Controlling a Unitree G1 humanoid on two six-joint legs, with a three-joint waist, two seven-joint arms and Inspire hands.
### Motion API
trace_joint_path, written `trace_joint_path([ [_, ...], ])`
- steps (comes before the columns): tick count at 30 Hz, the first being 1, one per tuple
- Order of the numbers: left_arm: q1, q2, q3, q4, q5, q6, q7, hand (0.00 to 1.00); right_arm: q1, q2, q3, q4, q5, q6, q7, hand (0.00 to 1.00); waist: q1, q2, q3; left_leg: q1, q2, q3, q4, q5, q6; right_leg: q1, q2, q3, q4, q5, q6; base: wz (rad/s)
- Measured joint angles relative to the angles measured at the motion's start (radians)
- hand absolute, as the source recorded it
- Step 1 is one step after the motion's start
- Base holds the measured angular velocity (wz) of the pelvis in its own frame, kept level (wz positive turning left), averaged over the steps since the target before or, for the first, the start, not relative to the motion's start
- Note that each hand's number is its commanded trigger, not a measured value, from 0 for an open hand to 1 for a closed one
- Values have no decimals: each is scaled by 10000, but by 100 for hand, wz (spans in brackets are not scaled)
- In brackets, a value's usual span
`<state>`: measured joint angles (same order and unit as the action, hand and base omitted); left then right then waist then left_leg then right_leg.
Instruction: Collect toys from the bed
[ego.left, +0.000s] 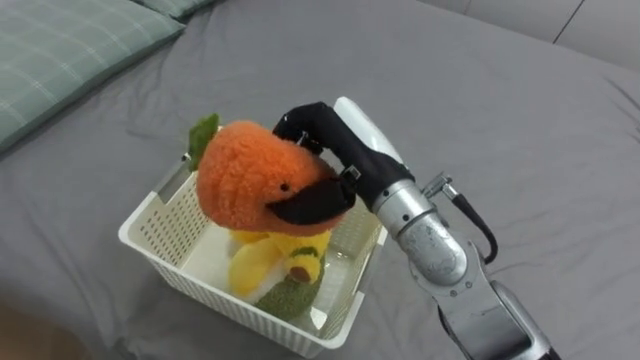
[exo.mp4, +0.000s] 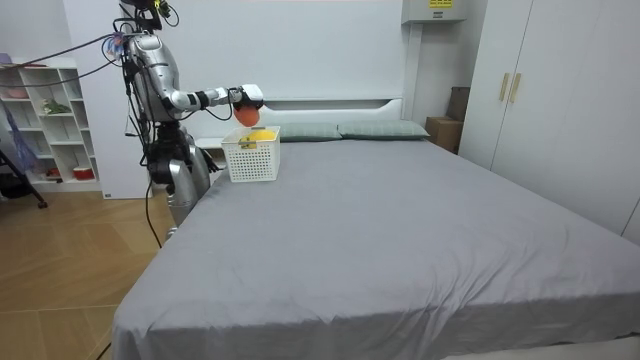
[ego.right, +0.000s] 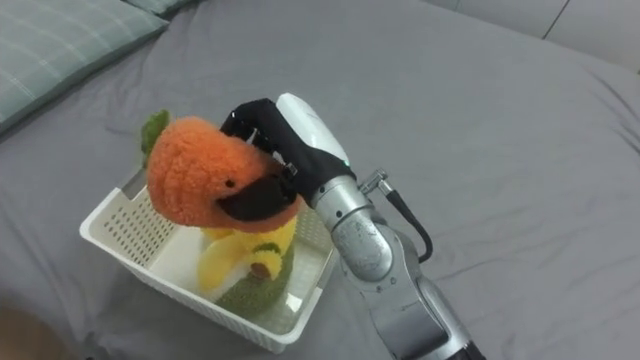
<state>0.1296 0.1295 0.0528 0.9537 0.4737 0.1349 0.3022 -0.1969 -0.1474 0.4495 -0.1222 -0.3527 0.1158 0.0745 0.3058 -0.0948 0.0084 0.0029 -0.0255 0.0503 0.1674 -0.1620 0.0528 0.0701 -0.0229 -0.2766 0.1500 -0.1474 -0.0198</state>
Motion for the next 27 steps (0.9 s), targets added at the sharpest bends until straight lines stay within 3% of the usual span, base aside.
trace_joint_path([
  [27,-13,0,-228,-129,-11,128,24,0,-1,2,-29,358,7,95,-129,0,-182,33,20,-99,-63,-114,12,30,39,-14,-52,-20,-2,-15,25,0],
])
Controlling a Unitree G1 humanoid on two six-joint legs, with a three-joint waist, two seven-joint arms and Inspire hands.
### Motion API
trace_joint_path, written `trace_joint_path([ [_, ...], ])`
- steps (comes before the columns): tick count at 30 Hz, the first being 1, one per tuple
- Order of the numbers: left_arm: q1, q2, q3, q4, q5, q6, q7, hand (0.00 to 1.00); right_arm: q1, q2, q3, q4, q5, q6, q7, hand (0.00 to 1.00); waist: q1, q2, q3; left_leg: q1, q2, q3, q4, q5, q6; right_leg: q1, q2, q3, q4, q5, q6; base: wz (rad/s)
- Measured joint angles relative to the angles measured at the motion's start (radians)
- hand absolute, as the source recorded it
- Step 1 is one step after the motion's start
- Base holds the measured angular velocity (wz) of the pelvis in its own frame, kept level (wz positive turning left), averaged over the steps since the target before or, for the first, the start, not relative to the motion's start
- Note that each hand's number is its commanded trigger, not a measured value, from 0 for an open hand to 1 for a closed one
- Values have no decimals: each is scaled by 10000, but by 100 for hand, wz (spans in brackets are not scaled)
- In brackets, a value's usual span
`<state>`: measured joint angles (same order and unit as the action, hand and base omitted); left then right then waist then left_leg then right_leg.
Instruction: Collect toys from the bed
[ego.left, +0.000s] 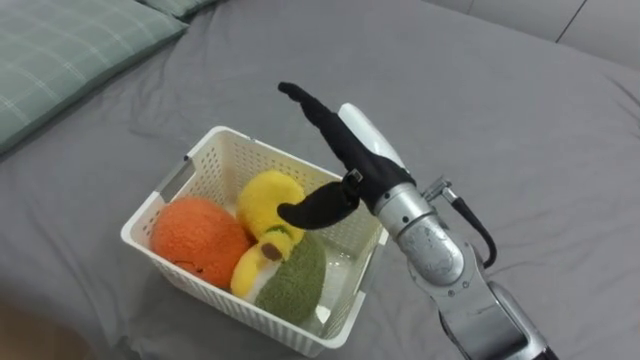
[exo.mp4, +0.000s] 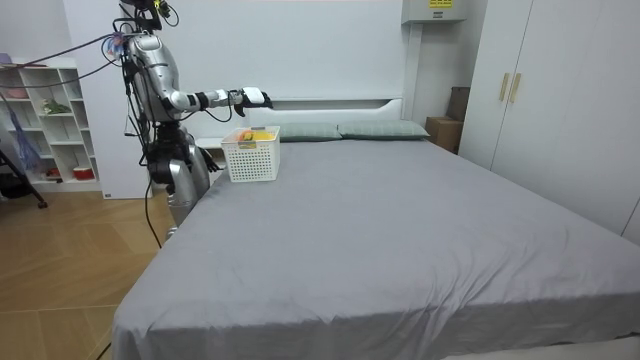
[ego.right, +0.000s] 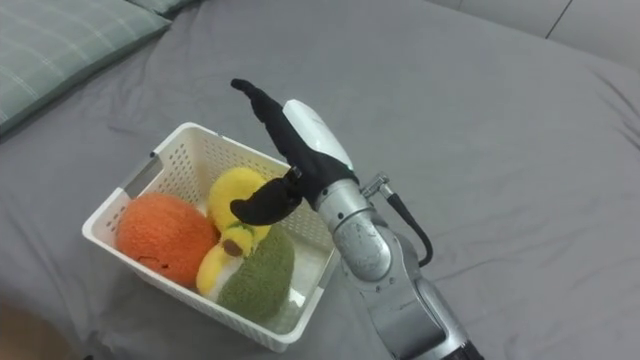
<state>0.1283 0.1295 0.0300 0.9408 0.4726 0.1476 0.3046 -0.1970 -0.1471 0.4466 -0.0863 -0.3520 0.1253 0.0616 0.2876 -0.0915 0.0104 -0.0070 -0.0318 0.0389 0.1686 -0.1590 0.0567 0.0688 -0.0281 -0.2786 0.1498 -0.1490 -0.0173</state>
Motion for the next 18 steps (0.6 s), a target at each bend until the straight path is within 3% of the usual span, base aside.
trace_joint_path([
  [9,78,-19,61,0,-5,-46,-25,0,142,-90,-880,-7,705,-32,-424,0,-642,96,42,9,-15,-30,-5,32,0,-1,-6,7,-3,0,1,0],
  [15,301,-17,93,36,-91,-120,108,0,762,-182,-1773,-69,1342,-122,-842,0,-1177,147,-30,130,6,145,-13,48,0,-7,14,300,1,0,1,-8],
  [18,459,-34,381,42,-102,-297,125,0,1369,-308,-2561,-70,1741,-433,-1263,0,-1390,227,-104,185,13,228,-60,46,3,-6,8,337,1,1,2,-6],
])
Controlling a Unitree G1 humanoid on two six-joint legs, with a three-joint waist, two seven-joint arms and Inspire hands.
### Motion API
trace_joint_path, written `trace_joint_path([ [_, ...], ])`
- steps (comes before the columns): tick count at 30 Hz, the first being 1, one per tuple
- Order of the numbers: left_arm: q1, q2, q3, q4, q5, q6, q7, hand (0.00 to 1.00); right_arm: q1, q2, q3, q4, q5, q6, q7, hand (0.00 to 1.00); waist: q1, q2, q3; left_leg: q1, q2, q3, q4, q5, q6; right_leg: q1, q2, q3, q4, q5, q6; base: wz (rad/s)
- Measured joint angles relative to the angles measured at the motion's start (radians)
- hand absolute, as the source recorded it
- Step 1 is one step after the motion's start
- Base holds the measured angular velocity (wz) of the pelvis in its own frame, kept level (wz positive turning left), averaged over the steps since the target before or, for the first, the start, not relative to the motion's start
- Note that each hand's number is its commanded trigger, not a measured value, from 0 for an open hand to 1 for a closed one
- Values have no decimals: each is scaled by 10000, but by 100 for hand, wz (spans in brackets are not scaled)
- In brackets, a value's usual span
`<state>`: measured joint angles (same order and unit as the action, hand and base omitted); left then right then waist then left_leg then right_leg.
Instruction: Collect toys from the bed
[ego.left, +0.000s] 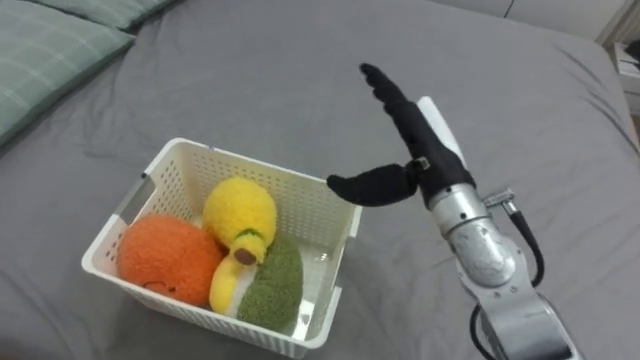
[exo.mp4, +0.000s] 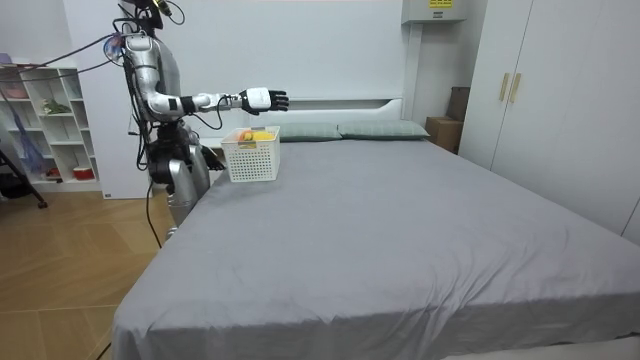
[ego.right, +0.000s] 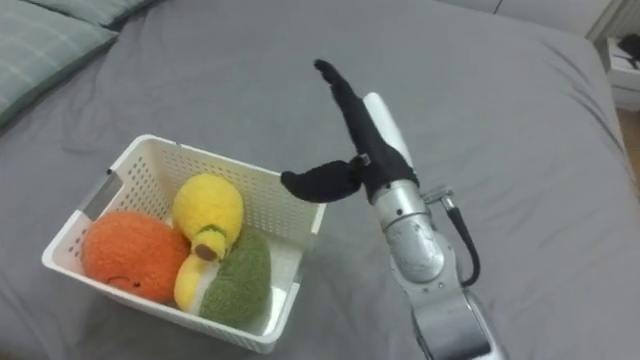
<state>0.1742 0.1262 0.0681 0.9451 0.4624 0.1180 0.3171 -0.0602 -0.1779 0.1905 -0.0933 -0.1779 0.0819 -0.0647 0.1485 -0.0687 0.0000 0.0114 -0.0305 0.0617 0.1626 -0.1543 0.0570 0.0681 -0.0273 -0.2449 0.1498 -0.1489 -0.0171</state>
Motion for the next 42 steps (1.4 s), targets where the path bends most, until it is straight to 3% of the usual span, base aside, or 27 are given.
trace_joint_path([
  [1,79,-13,107,1,-3,-33,5,0,214,-74,-248,0,176,-69,-169,0,-107,48,-39,21,5,61,-19,0,0,3,1,49,2,0,0,-13],
  [4,167,-4,217,70,-215,-182,20,0,597,-165,-924,2,277,-196,-624,0,-428,168,-45,56,17,166,-22,6,7,-12,-2,123,6,-1,1,-11],
  [11,270,11,535,193,-230,-402,39,0,1358,-460,-2264,1,290,-411,-1395,0,-923,178,-73,215,84,556,-109,2,-1,-125,54,526,61,-3,5,-17],
  [16,407,18,542,376,-410,-519,27,0,1830,-459,-2730,31,886,-543,-1722,0,-1174,222,-39,390,148,801,-130,-64,-24,-39,108,773,97,-2,4,-15],
  [24,594,18,738,370,-395,-633,243,0,2374,-440,-3409,557,2430,-1166,-2942,0,-1462,168,-18,371,177,947,-185,-86,-57,-82,166,999,4,-3,4,-6],
  [27,634,18,746,395,-398,-702,320,0,2399,-407,-3487,1675,2914,-1309,-3258,0,-1473,145,1,381,181,1005,-198,-93,-53,-98,171,1056,10,-2,3,-4],
  [34,669,32,736,555,-674,-822,638,0,2703,-116,-3535,5443,5655,-1369,-3719,0,-1559,214,22,553,178,1020,-274,-130,-61,-28,175,1087,-11,-39,46,-1],
  [42,600,2,973,898,-778,-842,491,0,2702,101,-3720,10572,7405,-1349,-3112,0,-1780,319,-4,622,165,1008,-280,-143,-70,32,171,1102,12,-133,22,0],
])
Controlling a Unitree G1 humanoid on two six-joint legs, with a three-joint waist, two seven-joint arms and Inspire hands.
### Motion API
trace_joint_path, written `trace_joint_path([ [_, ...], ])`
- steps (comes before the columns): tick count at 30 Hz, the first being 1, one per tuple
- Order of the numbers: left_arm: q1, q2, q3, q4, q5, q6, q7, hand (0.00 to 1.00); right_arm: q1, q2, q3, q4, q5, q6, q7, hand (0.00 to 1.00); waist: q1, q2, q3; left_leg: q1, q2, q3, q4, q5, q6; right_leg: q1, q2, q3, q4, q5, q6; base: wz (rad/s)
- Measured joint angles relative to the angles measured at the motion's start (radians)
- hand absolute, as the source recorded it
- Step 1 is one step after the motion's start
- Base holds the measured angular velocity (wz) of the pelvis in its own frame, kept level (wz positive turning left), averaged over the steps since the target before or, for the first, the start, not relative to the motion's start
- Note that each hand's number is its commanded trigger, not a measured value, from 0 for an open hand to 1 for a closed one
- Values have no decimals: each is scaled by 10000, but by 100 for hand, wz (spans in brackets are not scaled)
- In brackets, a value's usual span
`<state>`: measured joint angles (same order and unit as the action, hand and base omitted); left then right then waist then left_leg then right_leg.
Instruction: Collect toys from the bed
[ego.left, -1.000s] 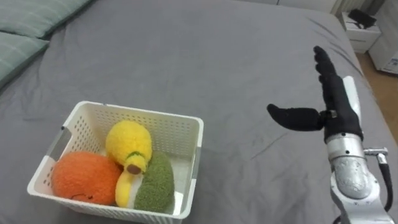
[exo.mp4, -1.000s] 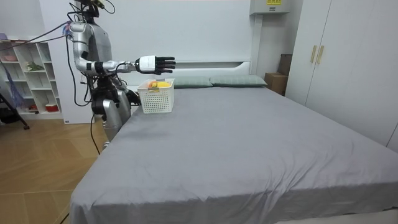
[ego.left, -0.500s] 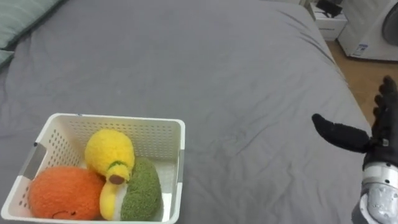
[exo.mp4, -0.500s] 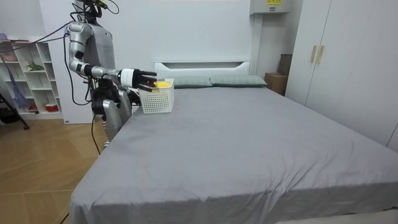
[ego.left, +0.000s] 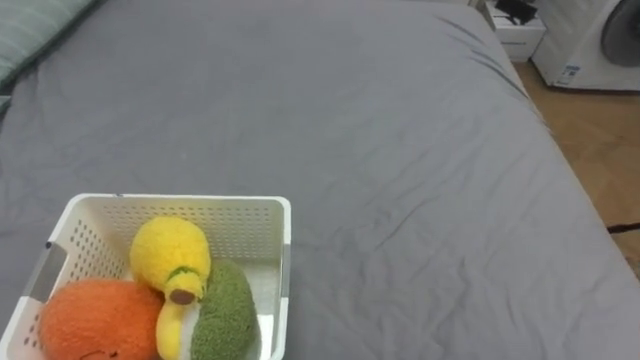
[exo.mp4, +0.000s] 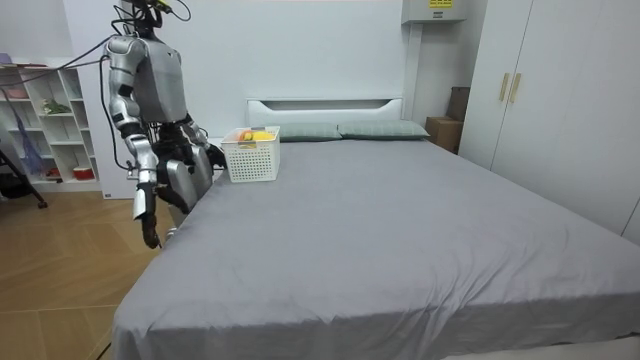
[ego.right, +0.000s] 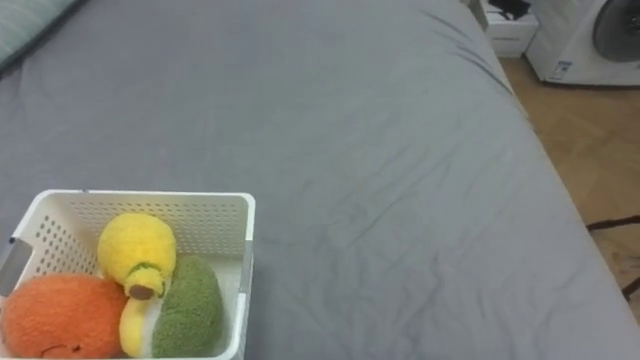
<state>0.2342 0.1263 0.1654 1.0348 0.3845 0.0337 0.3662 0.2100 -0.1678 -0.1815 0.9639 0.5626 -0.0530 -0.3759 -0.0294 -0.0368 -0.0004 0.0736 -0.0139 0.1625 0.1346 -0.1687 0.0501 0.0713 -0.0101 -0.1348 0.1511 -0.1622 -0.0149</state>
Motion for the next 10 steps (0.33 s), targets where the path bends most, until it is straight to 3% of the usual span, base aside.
trace_joint_path([
  [4,3,-174,317,98,-2,1,-87,0,114,282,10,1609,739,84,848,0,-66,56,27,97,0,1,-6,-14,-10,95,-1,-17,-10,-32,-12,0],
  [10,-45,-355,315,94,-12,6,-185,0,144,630,396,2437,948,280,1943,0,-38,194,18,208,0,31,3,-22,-11,136,1,34,6,-53,-15,-2],
])
